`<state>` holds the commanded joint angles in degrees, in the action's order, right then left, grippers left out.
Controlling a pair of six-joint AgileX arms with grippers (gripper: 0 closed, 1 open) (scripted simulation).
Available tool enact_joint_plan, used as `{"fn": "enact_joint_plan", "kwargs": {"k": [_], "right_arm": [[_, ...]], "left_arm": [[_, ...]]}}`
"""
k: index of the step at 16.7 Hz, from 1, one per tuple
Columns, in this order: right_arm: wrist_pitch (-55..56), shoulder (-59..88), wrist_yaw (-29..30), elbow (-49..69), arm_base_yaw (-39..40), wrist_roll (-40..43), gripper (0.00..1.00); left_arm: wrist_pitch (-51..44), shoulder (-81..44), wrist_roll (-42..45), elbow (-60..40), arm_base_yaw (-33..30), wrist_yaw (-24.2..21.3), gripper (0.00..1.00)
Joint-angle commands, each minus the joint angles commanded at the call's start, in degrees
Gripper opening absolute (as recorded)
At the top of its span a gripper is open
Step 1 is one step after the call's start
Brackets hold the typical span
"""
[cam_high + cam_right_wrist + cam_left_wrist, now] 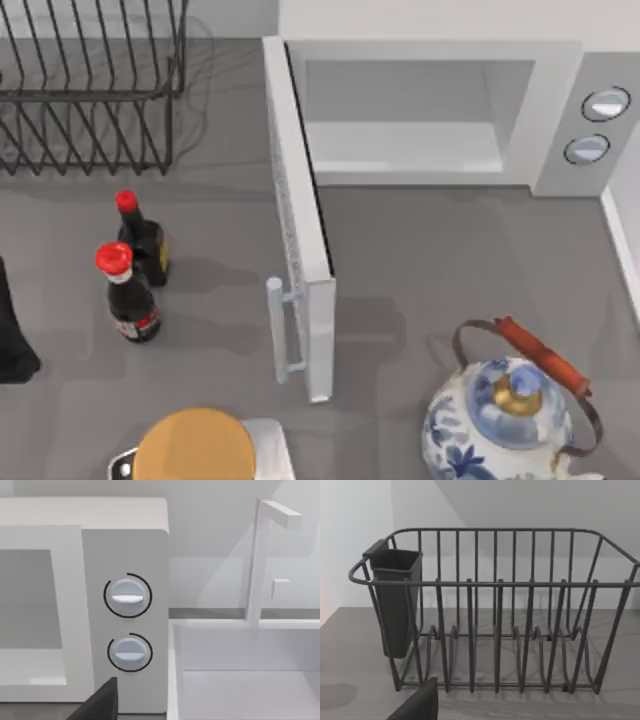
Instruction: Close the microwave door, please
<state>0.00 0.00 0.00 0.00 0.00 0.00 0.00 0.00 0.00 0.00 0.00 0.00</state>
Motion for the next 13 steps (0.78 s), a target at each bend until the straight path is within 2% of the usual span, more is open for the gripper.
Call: {"fn": "enact_joint_plan", "kwargs": {"k": [1, 13], "right_arm": [[0.00, 0.00, 0.00, 0.00, 0.00, 0.00, 1.00], [0.00, 0.00, 0.00, 0.00, 0.00, 0.00, 1.00]], "left_arm": [[0.00, 0.00, 0.00, 0.00, 0.00, 0.00, 1.00], [0.00, 0.00, 0.00, 0.00, 0.00, 0.00, 0.10]]}}
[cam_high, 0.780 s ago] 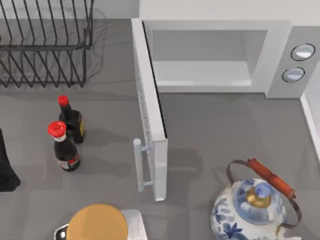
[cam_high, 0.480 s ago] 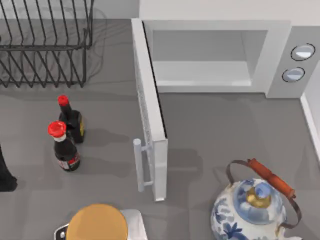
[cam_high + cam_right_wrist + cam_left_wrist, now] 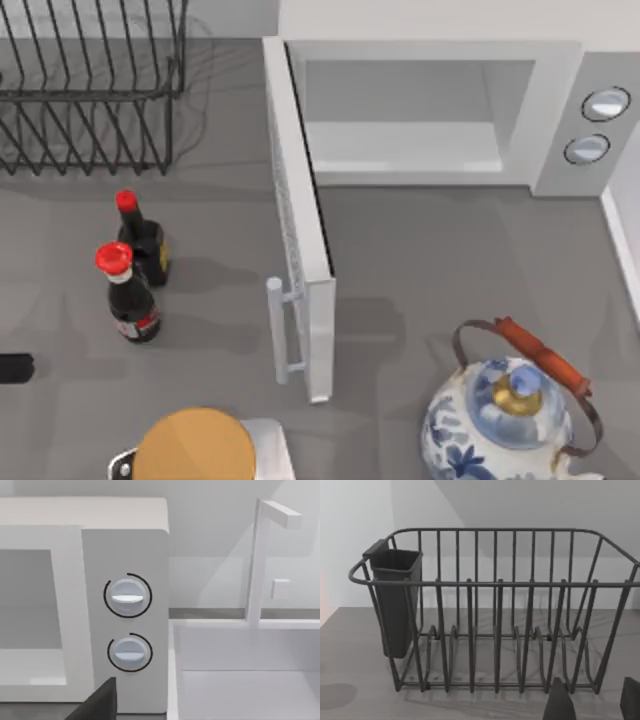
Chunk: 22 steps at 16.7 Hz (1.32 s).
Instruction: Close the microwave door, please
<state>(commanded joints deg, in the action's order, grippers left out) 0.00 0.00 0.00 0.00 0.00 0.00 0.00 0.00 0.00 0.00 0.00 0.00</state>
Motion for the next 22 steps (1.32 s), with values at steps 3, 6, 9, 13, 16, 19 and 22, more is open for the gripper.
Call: {"fn": "enact_joint_plan", "kwargs": {"k": [3, 6, 9, 13, 16, 19, 22], "right_arm": [[0.00, 0.00, 0.00, 0.00, 0.00, 0.00, 1.00], [0.00, 0.00, 0.00, 0.00, 0.00, 0.00, 1.00], [0.00, 0.00, 0.00, 0.00, 0.00, 0.00, 1.00], [0.00, 0.00, 0.00, 0.00, 0.00, 0.00, 1.00], [0.00, 0.00, 0.00, 0.00, 0.00, 0.00, 1.00], [0.00, 0.00, 0.00, 0.00, 0.00, 0.00, 1.00], [0.00, 0.00, 0.00, 0.00, 0.00, 0.00, 1.00]], "left_arm": [[0.00, 0.00, 0.00, 0.00, 0.00, 0.00, 0.00], [0.00, 0.00, 0.00, 0.00, 0.00, 0.00, 0.00], [0.00, 0.00, 0.00, 0.00, 0.00, 0.00, 0.00], [-0.09, -0.47, -0.64, -1.20, -0.71, -0.07, 0.00], [-0.54, -2.86, -3.96, -7.35, -4.38, -0.44, 0.00], [-1.37, -7.30, -10.09, -18.72, -11.15, -1.12, 0.00], [-2.53, -13.44, -18.58, -34.49, -20.54, -2.06, 0.00]]}}
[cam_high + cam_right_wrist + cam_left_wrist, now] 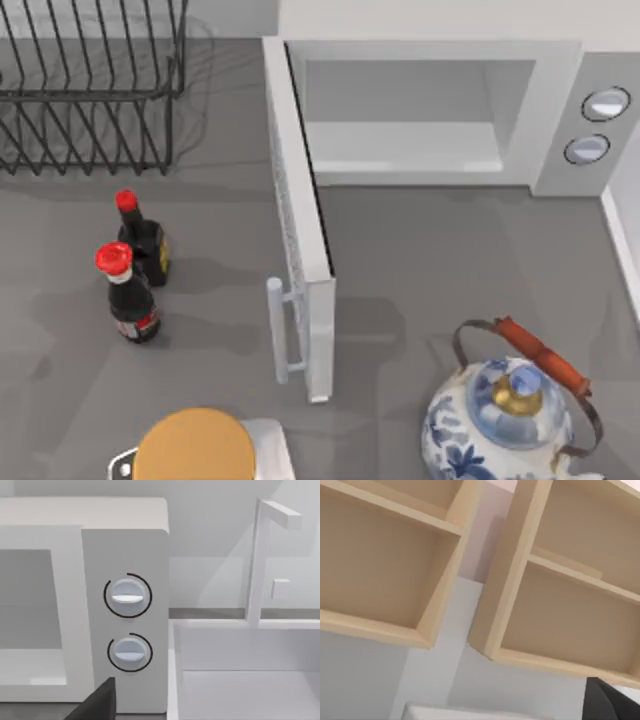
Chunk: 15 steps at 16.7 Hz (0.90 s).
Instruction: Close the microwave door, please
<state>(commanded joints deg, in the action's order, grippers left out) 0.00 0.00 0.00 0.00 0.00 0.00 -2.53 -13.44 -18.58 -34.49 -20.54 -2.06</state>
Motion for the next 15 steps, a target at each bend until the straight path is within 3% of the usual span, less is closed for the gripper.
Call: {"fn": "enact_joint_plan", "kwargs": {"k": [7, 15], "right_arm": [[0.00, 0.00, 0.00, 0.00, 0.00, 0.00, 1.00], [0.00, 0.00, 0.00, 0.00, 0.00, 0.00, 1.00]], "left_arm": [[-3.66, -19.44, -26.88, -49.90, -29.71, -2.99, 0.00], [-8.87, -47.04, -65.04, -120.77, -71.88, -7.23, 0.00]]}}
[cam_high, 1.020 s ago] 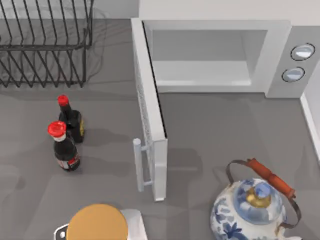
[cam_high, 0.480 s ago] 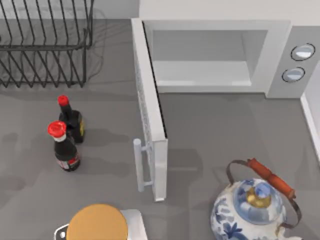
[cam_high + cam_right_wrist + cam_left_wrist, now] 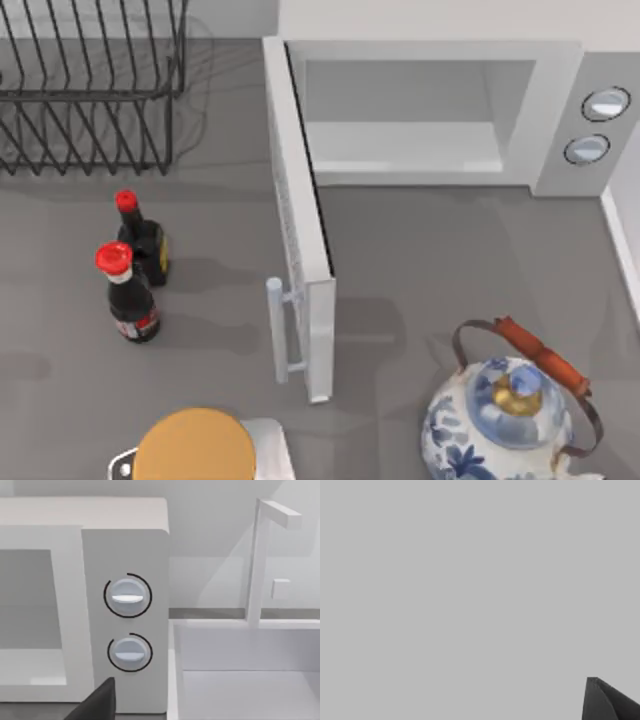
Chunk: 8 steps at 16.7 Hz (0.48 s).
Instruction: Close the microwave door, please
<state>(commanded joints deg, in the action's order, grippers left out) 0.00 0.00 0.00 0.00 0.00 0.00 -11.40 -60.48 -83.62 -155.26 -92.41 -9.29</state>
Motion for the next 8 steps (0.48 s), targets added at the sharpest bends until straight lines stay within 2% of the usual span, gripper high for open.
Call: {"fn": "enact_joint_plan", "kwargs": {"k": [8], "right_arm": [[0.00, 0.00, 0.00, 0.00, 0.00, 0.00, 1.00]], "left_arm": [[-5.36, -28.42, -39.29, -72.97, -43.42, -4.37, 0.00]]}}
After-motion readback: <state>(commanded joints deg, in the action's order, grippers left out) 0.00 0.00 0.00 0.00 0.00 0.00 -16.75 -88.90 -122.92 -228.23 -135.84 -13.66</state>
